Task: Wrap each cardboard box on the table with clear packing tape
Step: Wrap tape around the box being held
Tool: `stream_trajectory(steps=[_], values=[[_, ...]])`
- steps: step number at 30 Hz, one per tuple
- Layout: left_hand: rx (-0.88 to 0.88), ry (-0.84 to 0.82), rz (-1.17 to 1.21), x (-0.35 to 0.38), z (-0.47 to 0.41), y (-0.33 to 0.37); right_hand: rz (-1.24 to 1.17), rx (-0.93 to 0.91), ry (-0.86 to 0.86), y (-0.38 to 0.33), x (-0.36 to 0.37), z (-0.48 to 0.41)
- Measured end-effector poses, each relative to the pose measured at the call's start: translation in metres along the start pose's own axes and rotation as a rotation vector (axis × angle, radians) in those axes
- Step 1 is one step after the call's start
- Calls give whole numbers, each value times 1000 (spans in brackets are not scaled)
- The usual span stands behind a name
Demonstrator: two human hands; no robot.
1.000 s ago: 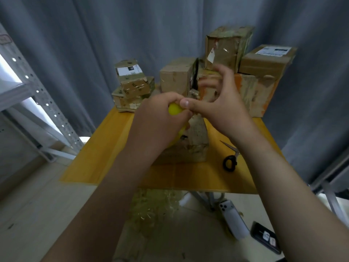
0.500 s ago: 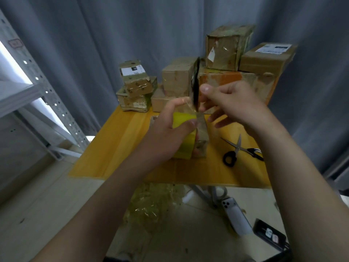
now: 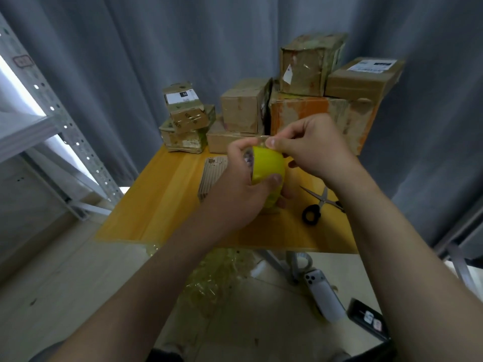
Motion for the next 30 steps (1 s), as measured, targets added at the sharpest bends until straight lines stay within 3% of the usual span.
stream_trajectory(steps=[5,8,13,19,23,27,30], values=[[-175,113,54,1,3,-6,18,-66,76,-24,-7,6],[-234,81,-83,1,12,-2,86,-111,52,-44,0,19],[-162,-71,151,24,51,5,107,-46,46,-53,0,38],[-156,59,-67,27,73,19,237,-94,35,-81,28,73],[-99,-23,28,32,89,20,121,-46,132,-81,11,77],[-41,-61,-35,38,103,13,124,-33,116,-91,7,84],[-157,-31,63,37,103,-4,89,-101,146,-110,15,94]])
Point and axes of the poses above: each hand's wrist, its own z-axis away from the middle knuckle, its own x-axis out of the palm, y = z × x, the point moved 5 cm from there along -z, towards the middle knuckle, and after that the axes turned 10 degrees about -y, right-handed, at the moved point
